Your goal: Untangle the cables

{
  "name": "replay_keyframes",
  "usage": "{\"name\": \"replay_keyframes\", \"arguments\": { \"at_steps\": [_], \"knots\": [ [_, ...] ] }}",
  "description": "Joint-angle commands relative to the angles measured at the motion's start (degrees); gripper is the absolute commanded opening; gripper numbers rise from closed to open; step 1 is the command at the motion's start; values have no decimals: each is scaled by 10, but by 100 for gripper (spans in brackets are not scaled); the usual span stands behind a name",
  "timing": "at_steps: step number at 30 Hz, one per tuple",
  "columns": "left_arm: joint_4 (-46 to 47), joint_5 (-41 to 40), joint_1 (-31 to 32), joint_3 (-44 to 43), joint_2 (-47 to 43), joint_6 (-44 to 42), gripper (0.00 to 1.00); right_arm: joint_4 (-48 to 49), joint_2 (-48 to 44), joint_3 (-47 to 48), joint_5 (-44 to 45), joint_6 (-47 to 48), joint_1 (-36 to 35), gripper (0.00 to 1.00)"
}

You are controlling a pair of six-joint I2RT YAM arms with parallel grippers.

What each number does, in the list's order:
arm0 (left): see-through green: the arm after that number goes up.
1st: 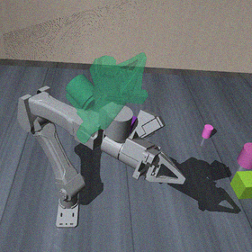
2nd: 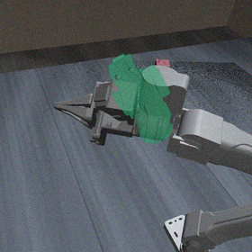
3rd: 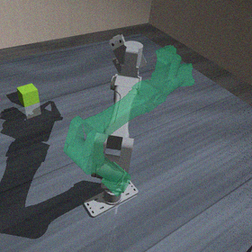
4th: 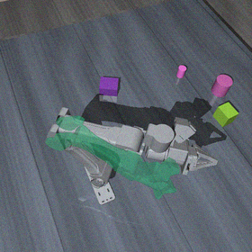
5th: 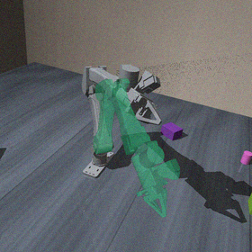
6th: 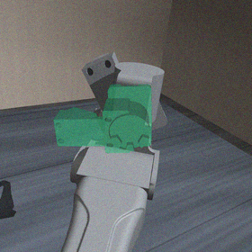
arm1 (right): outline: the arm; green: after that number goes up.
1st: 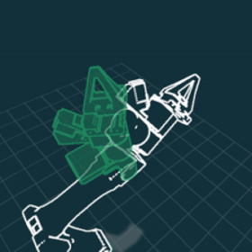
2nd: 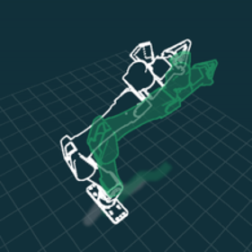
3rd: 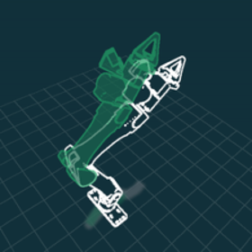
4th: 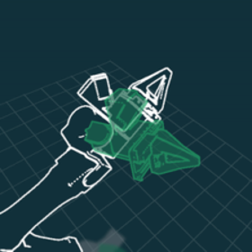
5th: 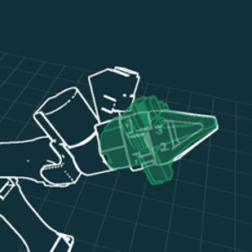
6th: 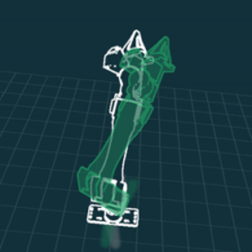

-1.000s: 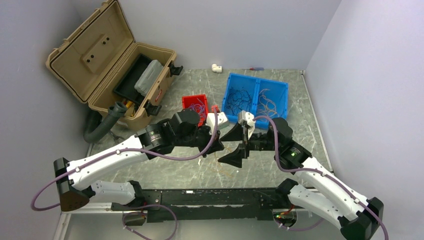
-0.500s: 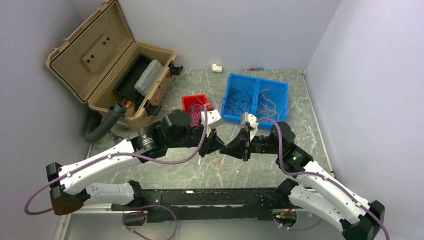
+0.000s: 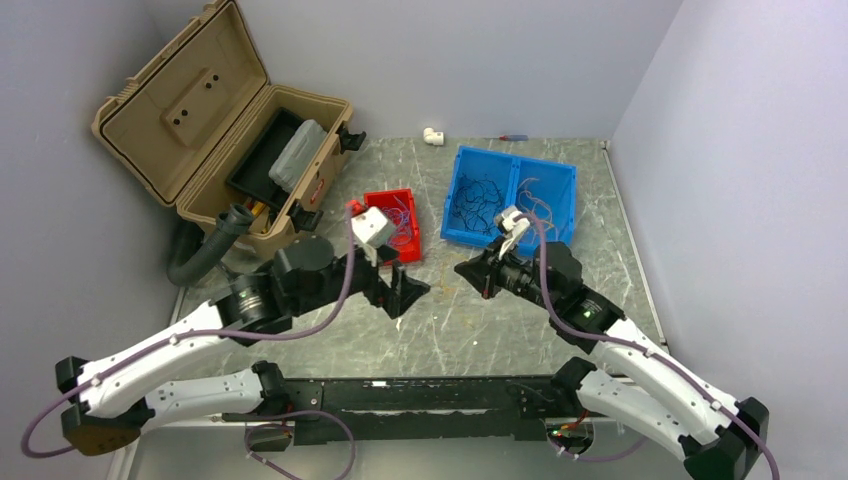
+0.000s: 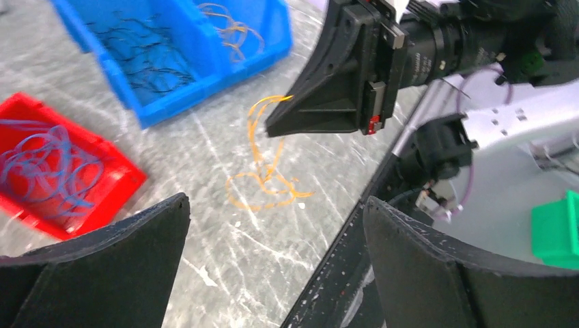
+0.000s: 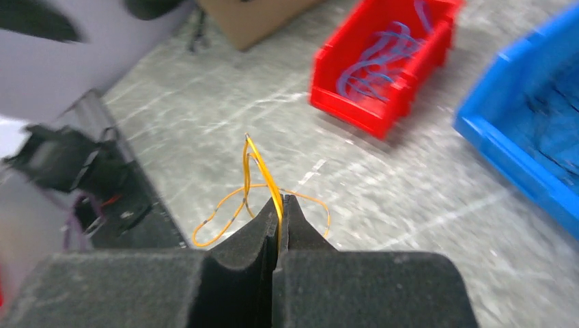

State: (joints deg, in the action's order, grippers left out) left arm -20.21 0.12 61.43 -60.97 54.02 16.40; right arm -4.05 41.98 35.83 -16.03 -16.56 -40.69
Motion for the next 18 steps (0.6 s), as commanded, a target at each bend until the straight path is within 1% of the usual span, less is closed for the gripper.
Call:
{"name": "replay_keyframes", "arguments": {
  "at_steps": [1,5,7,11,14,18],
  "knots": [
    [-24,-129,-6,21,-63,28,99,-67,23,51,180,-23,6,0],
    [-80,-199,-6,24,-115,24,99,-133,64,115,338,-32,41,0],
    [-108,-220,-6,23,-139,14,99,-165,89,159,384,-39,90,0],
    [-151,-256,-6,23,-182,-5,99,-188,131,237,387,-46,188,0],
    [-167,-274,-6,33,-214,-16,99,-179,169,280,417,-41,226,0],
    [-183,-298,-6,49,-235,-21,99,-175,244,332,445,-35,260,0]
  ]
}}
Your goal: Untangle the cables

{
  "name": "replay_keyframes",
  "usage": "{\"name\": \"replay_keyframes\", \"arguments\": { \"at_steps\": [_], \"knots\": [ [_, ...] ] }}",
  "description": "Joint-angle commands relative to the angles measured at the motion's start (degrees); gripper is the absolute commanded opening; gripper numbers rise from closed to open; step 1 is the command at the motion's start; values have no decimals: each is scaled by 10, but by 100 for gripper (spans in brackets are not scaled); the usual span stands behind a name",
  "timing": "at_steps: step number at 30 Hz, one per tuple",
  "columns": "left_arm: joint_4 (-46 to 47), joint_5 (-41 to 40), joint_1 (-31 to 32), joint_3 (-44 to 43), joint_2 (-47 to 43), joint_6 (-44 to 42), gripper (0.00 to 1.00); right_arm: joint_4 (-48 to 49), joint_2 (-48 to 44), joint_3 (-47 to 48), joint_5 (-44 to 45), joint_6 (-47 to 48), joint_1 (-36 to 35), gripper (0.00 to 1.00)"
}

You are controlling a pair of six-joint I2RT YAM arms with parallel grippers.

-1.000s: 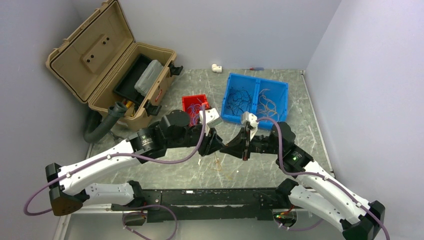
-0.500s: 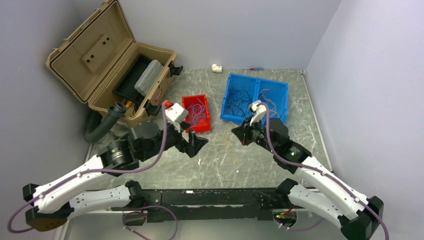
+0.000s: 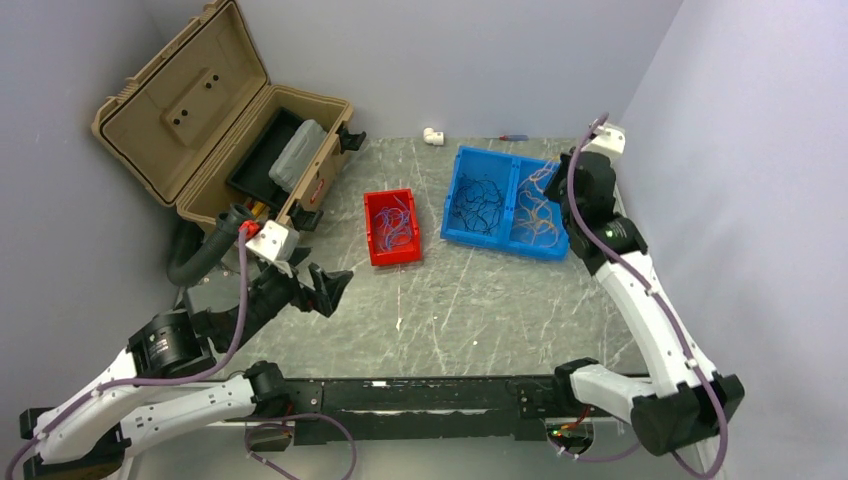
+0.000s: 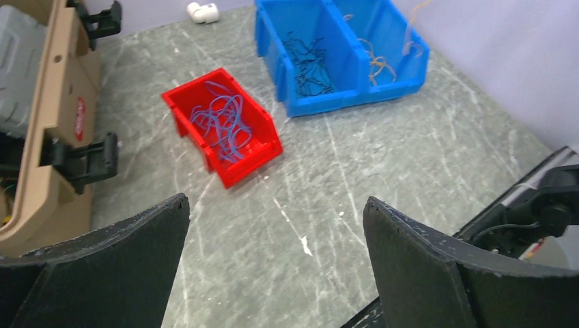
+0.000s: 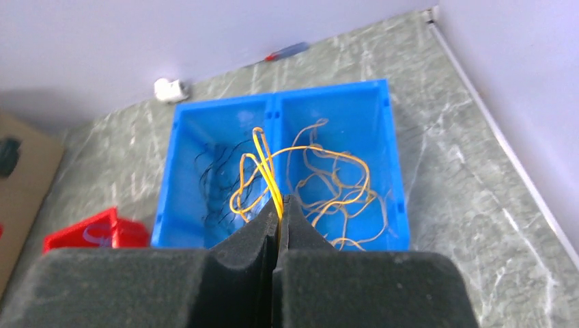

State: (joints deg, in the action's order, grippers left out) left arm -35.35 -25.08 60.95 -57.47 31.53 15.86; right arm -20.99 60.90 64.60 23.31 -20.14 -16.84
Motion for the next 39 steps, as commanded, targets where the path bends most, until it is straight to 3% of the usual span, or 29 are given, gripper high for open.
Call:
{"name": "replay_keyframes", "arguments": {
  "at_steps": [1,11,12,14,15,16,21,28,35,37,39],
  "knots": [
    [-36,-53,-1,17,-14,-15,99,3,70,48,50,2,30,0],
    [-56,-76,-1,35,-22,-17,99,94,221,23,8,-22,95,0],
    [-55,-74,-1,37,-23,-19,100,85,239,34,9,-22,98,7],
    [-55,-72,-1,37,-24,-20,99,41,269,69,10,-24,100,59],
    [-59,-71,-1,36,-24,-18,99,20,277,85,14,-28,100,73],
    [-61,-70,-1,35,-23,-17,99,6,278,93,15,-31,100,77],
    [-66,-75,-1,36,-19,-12,99,7,219,64,-6,-32,100,78],
    [-44,-62,-1,55,-16,12,99,-3,110,-31,-109,-47,100,80],
    [8,-41,-1,97,-1,78,99,129,-66,-217,-237,-15,100,82],
    [9,-79,-1,114,7,130,99,183,-121,-283,-263,-14,100,98],
    [21,-112,-1,141,12,167,100,248,-178,-359,-240,-49,100,100]
  ]
}}
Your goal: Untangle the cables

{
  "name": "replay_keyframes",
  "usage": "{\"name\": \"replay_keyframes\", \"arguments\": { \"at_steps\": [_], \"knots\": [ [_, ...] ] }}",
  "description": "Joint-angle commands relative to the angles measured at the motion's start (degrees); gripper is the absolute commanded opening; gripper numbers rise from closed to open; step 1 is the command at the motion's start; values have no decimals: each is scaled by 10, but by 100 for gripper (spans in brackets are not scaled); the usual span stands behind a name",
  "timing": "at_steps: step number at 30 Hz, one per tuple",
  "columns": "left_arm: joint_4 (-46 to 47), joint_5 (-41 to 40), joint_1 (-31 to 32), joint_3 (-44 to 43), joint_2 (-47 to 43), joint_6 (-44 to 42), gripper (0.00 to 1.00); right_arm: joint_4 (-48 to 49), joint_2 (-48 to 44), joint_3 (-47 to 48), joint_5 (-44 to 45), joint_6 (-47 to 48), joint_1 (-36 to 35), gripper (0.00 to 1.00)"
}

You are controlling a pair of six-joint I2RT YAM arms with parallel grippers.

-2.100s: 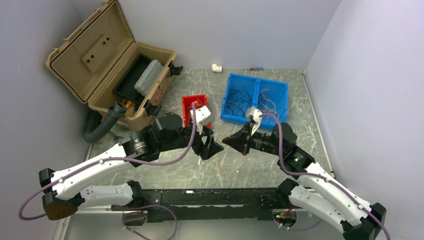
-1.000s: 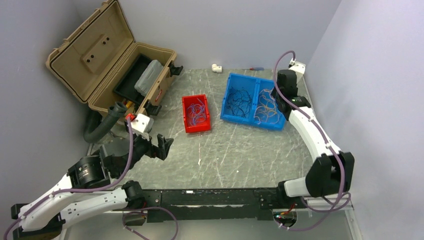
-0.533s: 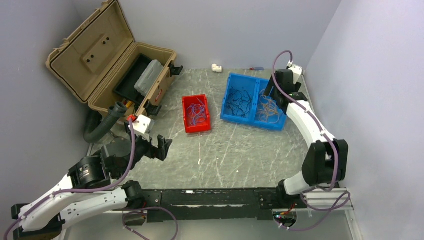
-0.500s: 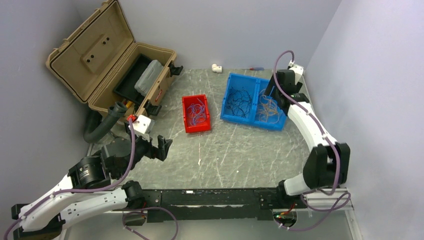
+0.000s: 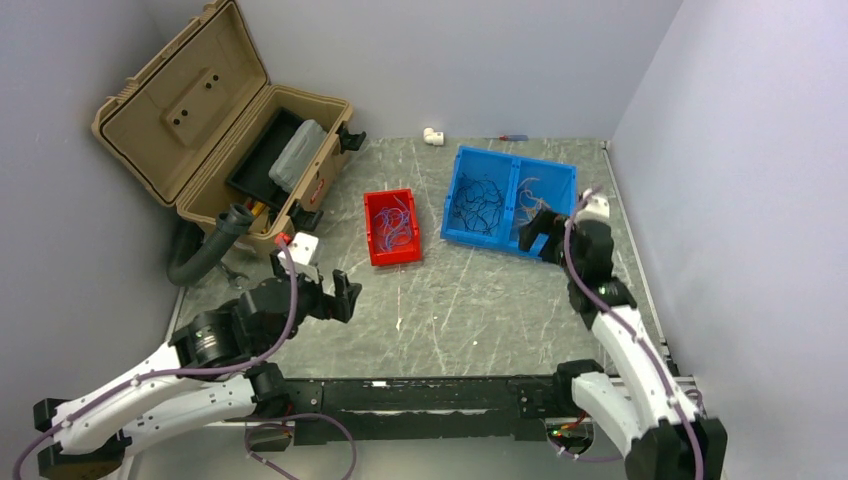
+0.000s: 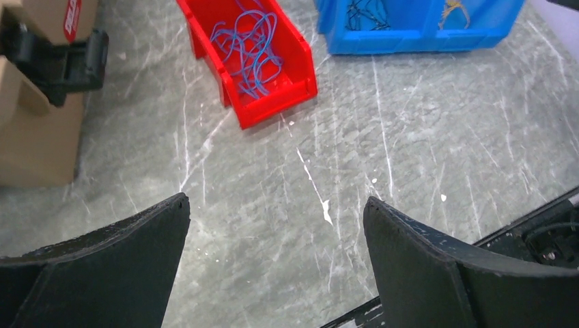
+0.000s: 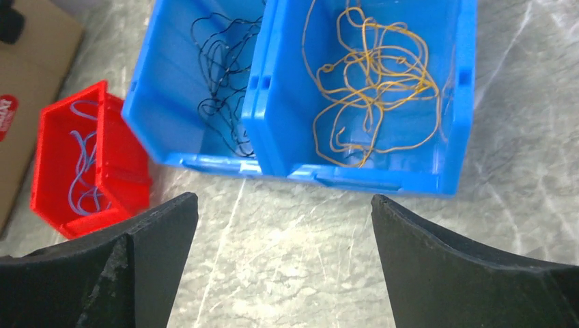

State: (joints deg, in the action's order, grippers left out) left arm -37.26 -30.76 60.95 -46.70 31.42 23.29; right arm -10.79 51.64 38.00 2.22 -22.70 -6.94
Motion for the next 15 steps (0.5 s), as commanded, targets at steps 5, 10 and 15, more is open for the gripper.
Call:
{"name": "replay_keyframes", "arguments": {
  "at_steps": [5,10,15],
  "knots": [
    [64,-134,-1,85,31,152,99,207,-221,-232,11,-25,1,100],
    [75,-168,-1,110,48,143,99,177,-315,-302,40,-59,1,100],
    [122,-186,-1,159,34,123,99,159,-362,-332,31,-50,1,100]
  ]
}}
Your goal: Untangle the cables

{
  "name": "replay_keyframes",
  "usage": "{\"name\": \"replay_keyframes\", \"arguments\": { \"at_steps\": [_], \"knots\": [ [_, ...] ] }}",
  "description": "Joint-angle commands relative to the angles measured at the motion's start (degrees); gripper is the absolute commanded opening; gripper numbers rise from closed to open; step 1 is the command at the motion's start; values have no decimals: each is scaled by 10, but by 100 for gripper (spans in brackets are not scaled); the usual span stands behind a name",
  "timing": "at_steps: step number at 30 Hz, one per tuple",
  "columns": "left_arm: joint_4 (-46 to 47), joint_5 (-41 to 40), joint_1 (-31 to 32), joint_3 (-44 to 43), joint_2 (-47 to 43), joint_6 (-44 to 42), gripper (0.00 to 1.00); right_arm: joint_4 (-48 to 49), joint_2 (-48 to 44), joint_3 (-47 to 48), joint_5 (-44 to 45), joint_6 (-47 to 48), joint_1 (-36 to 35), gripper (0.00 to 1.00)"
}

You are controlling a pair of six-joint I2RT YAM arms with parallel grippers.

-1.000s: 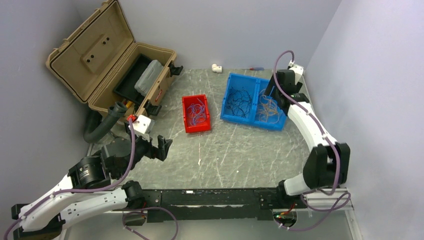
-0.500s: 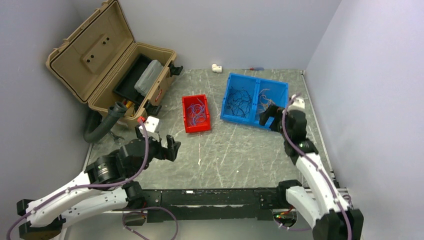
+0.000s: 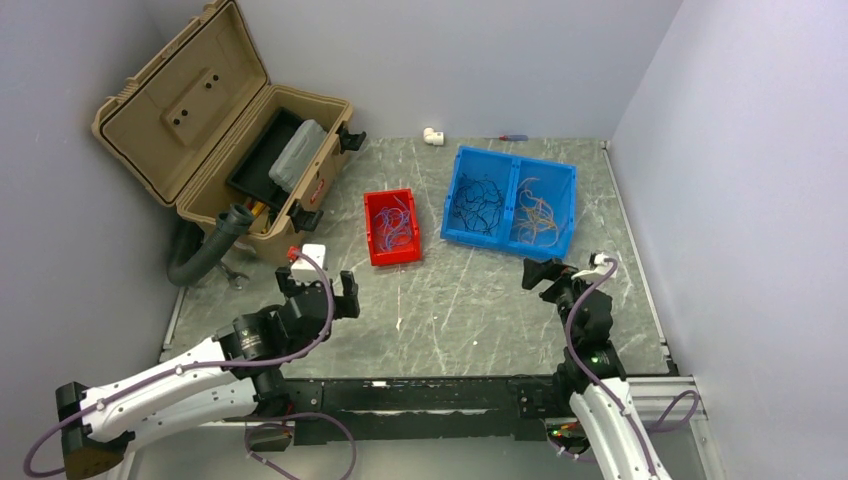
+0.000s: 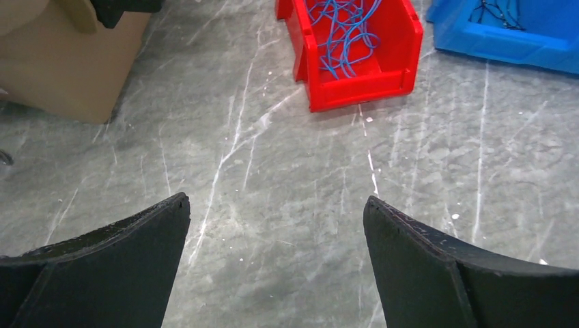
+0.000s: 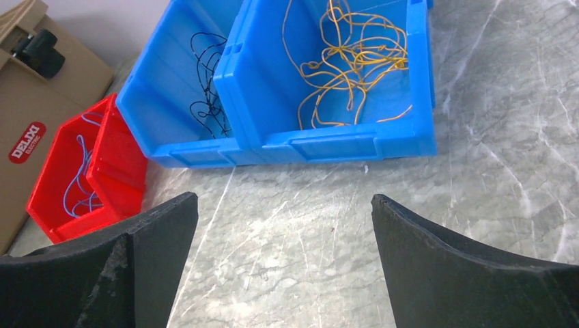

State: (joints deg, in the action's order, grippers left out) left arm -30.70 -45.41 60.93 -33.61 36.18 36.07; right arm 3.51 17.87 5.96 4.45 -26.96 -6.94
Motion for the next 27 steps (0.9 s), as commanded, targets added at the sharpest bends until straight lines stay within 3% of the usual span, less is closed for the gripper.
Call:
{"name": "replay_keyframes", "arguments": {
  "at_steps": [1,10,27],
  "knots": [
    [66,-38,-1,36,-20,-8,99,6,-26,-9,13,-12,1,100],
    [76,-38,-1,70,-81,-9,99,-8,-9,3,8,-12,1,100],
    [52,-61,-1,64,-83,2,99,-17,-23,19,13,19,1,100]
  ]
}}
